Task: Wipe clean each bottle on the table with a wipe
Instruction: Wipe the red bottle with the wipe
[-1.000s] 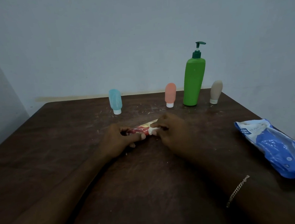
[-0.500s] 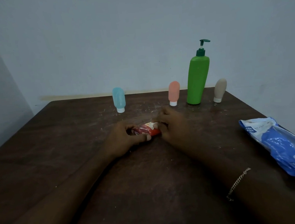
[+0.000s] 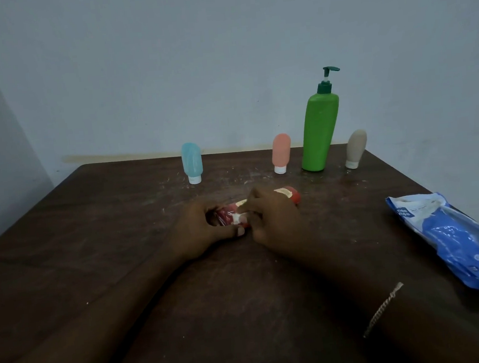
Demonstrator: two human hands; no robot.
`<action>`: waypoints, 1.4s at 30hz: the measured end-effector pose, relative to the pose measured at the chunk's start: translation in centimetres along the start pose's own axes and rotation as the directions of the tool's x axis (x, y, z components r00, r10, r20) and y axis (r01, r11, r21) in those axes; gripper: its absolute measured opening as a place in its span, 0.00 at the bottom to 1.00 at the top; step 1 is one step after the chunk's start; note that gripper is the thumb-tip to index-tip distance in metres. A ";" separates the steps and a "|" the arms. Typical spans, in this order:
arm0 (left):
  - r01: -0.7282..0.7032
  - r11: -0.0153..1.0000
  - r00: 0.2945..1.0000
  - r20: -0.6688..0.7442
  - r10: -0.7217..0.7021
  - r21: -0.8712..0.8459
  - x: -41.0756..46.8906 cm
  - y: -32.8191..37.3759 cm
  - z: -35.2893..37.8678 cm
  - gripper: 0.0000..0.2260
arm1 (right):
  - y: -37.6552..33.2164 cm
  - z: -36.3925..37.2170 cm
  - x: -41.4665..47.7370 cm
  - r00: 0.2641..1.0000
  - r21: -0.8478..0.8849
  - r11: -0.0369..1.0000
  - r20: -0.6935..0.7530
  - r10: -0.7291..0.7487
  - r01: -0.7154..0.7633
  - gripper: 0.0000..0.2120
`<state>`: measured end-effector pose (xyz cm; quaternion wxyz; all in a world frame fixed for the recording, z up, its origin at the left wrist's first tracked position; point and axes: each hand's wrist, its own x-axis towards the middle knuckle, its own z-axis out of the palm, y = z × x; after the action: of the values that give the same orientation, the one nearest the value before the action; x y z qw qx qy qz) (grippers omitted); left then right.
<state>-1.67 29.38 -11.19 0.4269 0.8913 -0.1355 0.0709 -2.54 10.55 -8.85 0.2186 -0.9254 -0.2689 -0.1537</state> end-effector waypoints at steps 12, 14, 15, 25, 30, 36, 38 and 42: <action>0.020 0.998 0.999 0.025 -0.022 0.067 0.6 -1.1 0.0 0.28 | 2.5 -0.6 -0.6 0.998 0.012 1.000 -0.058 -0.004 0.005 0.11; 0.027 0.998 0.999 0.032 -0.029 0.065 0.7 -1.1 0.1 0.31 | 3.8 -1.3 0.1 0.991 0.008 0.998 -0.117 0.064 -0.063 0.10; 0.020 0.998 0.999 0.036 -0.022 0.060 0.8 -1.1 0.1 0.31 | 3.8 -1.4 0.5 0.988 0.008 0.997 -0.130 0.081 -0.080 0.10; 0.010 0.999 0.999 0.045 -0.012 0.043 1.0 -1.5 0.1 0.32 | 4.9 -1.6 0.3 0.982 0.019 0.993 -0.148 0.121 -0.119 0.10; 0.019 0.997 0.999 0.034 -0.021 0.068 1.1 -1.8 0.1 0.33 | 3.8 -0.6 0.0 0.995 0.030 1.000 -0.104 0.004 -0.001 0.09; 0.030 0.998 0.997 0.063 -0.033 0.047 1.2 -1.8 0.0 0.34 | 5.9 -1.5 0.5 0.971 0.028 0.988 -0.187 0.152 -0.149 0.09; 0.048 0.998 0.997 0.060 -0.051 0.051 1.3 -1.8 0.0 0.34 | 4.9 -1.0 0.6 0.987 0.022 0.997 -0.142 0.081 -0.079 0.09; 0.045 0.998 0.998 0.050 -0.047 0.044 1.2 -1.5 0.0 0.32 | 5.8 -1.5 -0.5 0.986 0.034 0.995 -0.136 0.099 -0.096 0.08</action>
<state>-0.06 30.06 -12.07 0.4056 0.9047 -0.1240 0.0413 0.05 5.23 -9.64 0.2563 -0.9216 -0.2097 -0.2024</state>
